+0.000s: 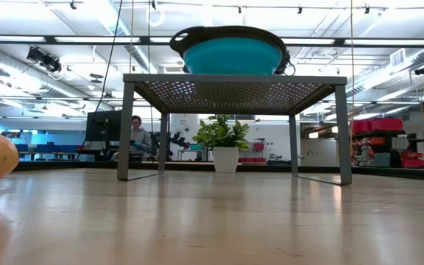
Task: Pick & Place Fruit
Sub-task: Put the plum into the strainer bowl on the shelf
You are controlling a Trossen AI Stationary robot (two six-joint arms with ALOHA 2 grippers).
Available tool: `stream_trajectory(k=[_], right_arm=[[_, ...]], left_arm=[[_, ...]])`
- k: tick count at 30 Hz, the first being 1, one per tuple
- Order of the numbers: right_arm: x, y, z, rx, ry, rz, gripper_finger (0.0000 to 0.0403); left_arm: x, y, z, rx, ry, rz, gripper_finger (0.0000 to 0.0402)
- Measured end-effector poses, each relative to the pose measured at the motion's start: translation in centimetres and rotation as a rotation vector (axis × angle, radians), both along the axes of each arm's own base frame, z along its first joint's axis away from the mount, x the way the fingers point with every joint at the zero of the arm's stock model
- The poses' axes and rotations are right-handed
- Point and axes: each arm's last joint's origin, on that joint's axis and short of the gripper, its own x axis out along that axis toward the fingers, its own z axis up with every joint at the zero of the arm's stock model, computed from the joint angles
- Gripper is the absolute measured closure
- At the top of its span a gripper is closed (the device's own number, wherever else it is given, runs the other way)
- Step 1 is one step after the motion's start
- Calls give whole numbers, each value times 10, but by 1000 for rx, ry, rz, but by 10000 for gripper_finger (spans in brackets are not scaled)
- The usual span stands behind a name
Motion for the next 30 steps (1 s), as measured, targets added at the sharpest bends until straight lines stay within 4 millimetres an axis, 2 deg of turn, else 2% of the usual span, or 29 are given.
stream_trajectory(k=[6,16,22,30], right_arm=[[-14,-21,15,21,-59,-31,117],[-54,-60,30,0,-74,-173,116],[-69,-69,33,-4,-65,-215,116],[-73,-75,32,-14,-54,-247,116]], left_arm=[[0,0,0,-7,0,1,398],[0,0,0,-7,0,1,398],[0,0,0,-7,0,1,398],[0,0,0,-7,0,1,398]])
